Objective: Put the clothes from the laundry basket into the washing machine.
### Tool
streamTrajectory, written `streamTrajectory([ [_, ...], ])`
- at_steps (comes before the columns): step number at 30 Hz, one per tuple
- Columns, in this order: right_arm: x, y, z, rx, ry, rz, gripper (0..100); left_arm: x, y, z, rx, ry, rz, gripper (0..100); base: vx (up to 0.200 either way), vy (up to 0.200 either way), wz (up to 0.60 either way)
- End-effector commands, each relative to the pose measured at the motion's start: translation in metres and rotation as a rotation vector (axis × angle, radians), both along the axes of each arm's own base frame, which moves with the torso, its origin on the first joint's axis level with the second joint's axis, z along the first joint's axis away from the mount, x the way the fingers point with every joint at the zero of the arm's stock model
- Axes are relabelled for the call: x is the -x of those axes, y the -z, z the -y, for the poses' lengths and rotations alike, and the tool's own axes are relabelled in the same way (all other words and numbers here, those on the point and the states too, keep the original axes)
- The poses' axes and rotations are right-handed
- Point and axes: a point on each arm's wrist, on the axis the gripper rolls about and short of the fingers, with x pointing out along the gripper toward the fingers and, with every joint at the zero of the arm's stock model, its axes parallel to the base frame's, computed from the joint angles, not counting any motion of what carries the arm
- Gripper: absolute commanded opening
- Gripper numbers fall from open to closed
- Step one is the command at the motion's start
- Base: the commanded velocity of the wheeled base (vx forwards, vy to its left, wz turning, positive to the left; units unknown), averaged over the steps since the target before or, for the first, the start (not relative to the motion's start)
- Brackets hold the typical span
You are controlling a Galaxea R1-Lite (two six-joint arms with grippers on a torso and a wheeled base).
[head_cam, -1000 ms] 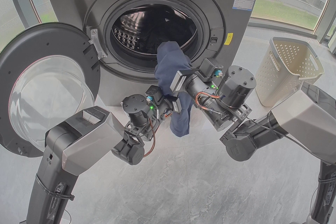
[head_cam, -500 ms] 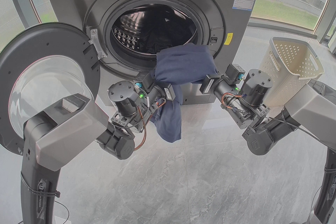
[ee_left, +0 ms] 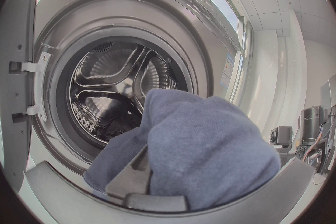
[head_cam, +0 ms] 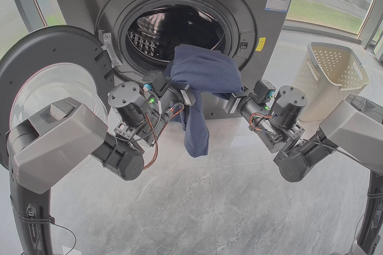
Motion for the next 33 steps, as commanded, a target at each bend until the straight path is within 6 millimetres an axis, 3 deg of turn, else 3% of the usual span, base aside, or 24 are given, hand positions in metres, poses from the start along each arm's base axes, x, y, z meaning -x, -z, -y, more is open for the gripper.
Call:
streamTrajectory([
  [1,0.003,0.000,-0.004,-0.002,-0.015,-0.001,100,0.003,-0.007,-0.002,0.008,0.001,0.011,0,0.000,0.000,0.00],
  [5,0.016,0.007,0.002,0.030,-0.027,-0.031,100,0.006,-0.012,-0.006,0.015,-0.001,0.012,0,0.000,0.000,0.00],
  [16,0.096,0.039,0.031,0.193,-0.214,-0.150,100,0.034,-0.018,-0.035,0.042,0.011,-0.038,0,0.000,0.000,0.00],
  [21,0.100,0.043,0.040,0.203,-0.194,-0.176,100,0.061,-0.014,-0.050,0.007,0.012,-0.092,0,0.000,0.000,0.00],
  [27,0.090,0.039,0.051,0.188,-0.138,-0.164,100,0.098,-0.015,-0.069,-0.033,0.047,-0.136,0,0.000,0.000,0.00],
  [28,0.087,0.038,0.055,0.184,-0.123,-0.162,100,0.112,-0.013,-0.077,-0.055,0.078,-0.155,0,0.000,0.000,0.00],
  [33,0.083,0.036,0.058,0.171,-0.073,-0.158,100,0.131,-0.003,-0.087,-0.104,0.111,-0.209,0,0.000,0.000,0.00],
])
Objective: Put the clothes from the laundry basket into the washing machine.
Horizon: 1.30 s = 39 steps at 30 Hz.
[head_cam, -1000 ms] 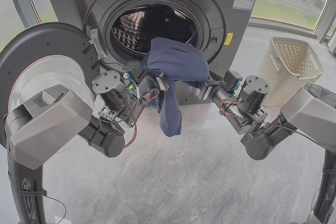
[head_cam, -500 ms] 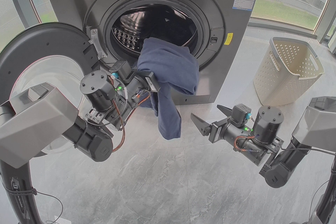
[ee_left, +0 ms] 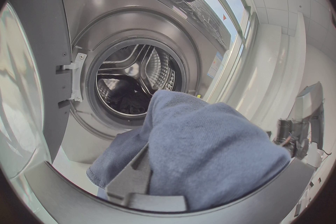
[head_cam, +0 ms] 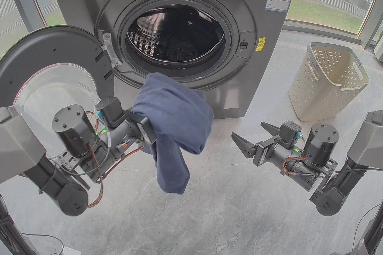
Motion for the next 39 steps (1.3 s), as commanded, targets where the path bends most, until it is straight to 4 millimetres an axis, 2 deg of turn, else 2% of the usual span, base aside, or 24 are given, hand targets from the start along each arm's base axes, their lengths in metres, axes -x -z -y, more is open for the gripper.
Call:
streamTrajectory([
  [1,-0.006,-0.005,0.009,-0.015,0.060,0.017,100,0.033,-0.009,-0.019,-0.022,0.037,0.000,0,0.000,0.000,0.00],
  [10,-0.005,-0.006,0.009,-0.021,0.061,0.015,100,0.030,-0.007,-0.019,-0.029,0.040,0.008,0,0.000,0.000,0.00],
  [18,-0.006,-0.005,0.008,-0.023,0.059,0.014,100,0.026,-0.001,-0.029,-0.043,0.006,-0.018,0,0.000,0.000,0.00],
  [39,-0.004,-0.010,0.010,-0.028,0.062,0.026,100,0.024,0.004,-0.027,-0.053,0.011,-0.031,0,0.000,0.000,0.00],
])
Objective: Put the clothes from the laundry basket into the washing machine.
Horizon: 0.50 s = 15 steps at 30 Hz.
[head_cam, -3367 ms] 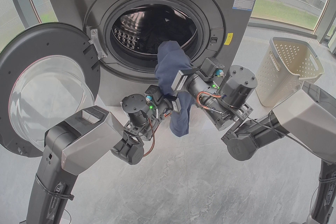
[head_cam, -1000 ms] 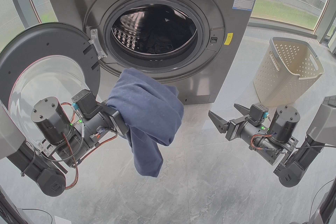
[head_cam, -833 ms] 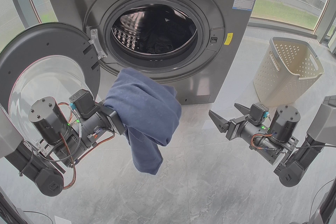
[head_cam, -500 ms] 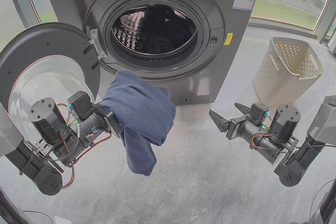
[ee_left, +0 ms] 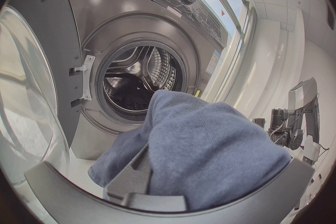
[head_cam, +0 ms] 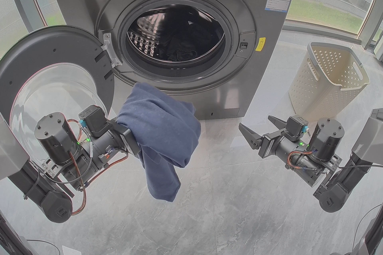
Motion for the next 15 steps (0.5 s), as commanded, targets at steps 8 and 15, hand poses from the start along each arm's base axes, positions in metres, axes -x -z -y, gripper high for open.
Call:
streamTrajectory([
  [8,0.0004,0.0008,0.0000,0.001,-0.002,-0.003,100,-0.0006,0.0016,0.0009,-0.004,0.000,-0.004,0,0.025,0.000,0.00],
  [15,0.0006,0.0011,0.0002,0.001,0.000,-0.005,100,-0.0026,0.0049,0.0009,-0.033,-0.007,0.002,0,0.143,0.000,0.00],
])
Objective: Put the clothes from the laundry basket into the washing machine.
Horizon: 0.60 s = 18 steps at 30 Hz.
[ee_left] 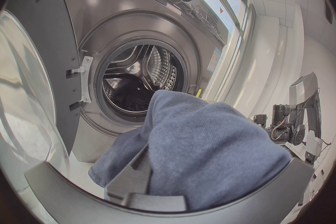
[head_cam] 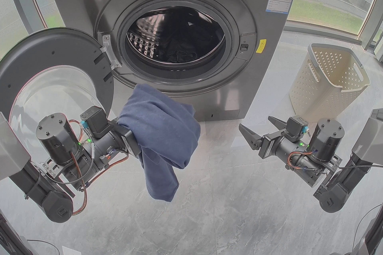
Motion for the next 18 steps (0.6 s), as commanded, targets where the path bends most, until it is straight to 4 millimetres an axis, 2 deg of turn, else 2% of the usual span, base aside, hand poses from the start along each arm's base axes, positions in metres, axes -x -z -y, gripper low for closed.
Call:
streamTrajectory([
  [1,-0.0001,0.0007,-0.0002,0.001,-0.001,-0.002,100,-0.0016,0.0038,0.0011,-0.008,0.000,-0.011,0,0.000,0.000,0.00],
  [7,0.0003,0.0013,0.0000,0.002,-0.001,-0.005,100,-0.0028,0.0064,0.0016,-0.013,0.000,-0.018,0,0.000,0.000,0.00],
  [10,0.0005,0.0016,0.0002,0.003,-0.001,-0.006,100,-0.0027,0.0063,0.0016,-0.014,0.000,-0.016,0,0.000,0.200,0.00],
  [18,0.0005,0.0028,0.0001,0.004,-0.001,-0.011,100,-0.0033,0.0064,0.0014,-0.014,-0.002,-0.016,0,0.000,0.000,0.00],
])
